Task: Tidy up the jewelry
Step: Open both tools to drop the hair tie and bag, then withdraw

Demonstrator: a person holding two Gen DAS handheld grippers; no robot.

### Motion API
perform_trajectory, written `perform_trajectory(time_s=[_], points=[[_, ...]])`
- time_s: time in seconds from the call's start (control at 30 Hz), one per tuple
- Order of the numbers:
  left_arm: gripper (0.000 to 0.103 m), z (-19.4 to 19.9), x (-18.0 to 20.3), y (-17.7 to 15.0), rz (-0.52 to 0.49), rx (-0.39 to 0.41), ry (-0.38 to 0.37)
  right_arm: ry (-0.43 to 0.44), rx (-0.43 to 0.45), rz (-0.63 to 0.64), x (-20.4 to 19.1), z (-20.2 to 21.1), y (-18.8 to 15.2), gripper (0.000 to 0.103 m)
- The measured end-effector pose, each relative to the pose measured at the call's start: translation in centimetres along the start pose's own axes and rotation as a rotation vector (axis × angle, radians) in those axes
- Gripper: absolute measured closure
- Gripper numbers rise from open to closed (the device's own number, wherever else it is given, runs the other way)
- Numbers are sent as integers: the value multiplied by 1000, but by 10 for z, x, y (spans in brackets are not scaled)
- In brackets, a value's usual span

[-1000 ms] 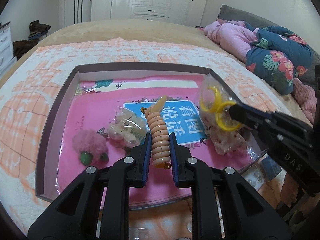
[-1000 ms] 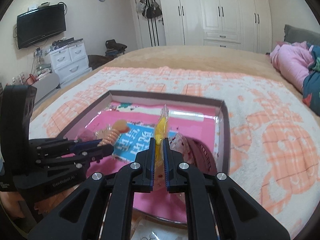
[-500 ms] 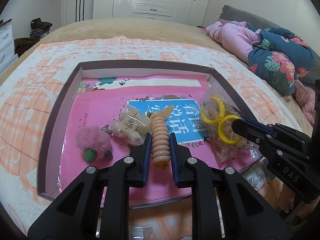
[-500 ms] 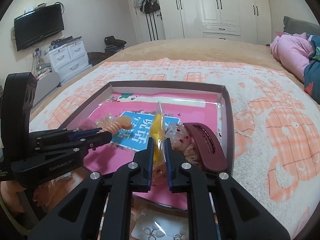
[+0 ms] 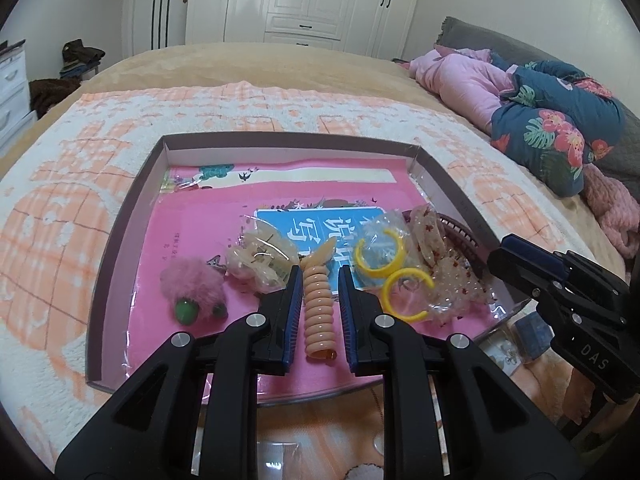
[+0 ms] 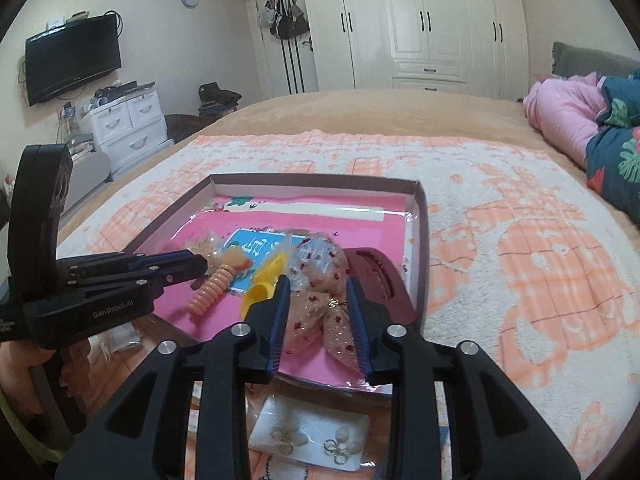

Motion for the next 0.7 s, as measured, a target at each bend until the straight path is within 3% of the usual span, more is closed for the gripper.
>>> perform_trajectory(time_s=[0.2,0.57,0.7], points=[[89,16,1,2,9,29,-10,-10,27,16,-4,14,3,63],[59,48,-1,1,25,86,-23,-16,63,2,-4,41,-1,51],[46,57,-2,-2,27,98,-23,-13,71,-5,-9,48,-5,41]])
Point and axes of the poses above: each gripper's, at about its wrist camera, not at the fingertips, and z roughly against the way its jaws point, x to its right, y to its top, the point moved 3 cm from there along -z, roughly the way its jaws point, and after that the axes turned 12 degrees about y, right-handed, at the moved point
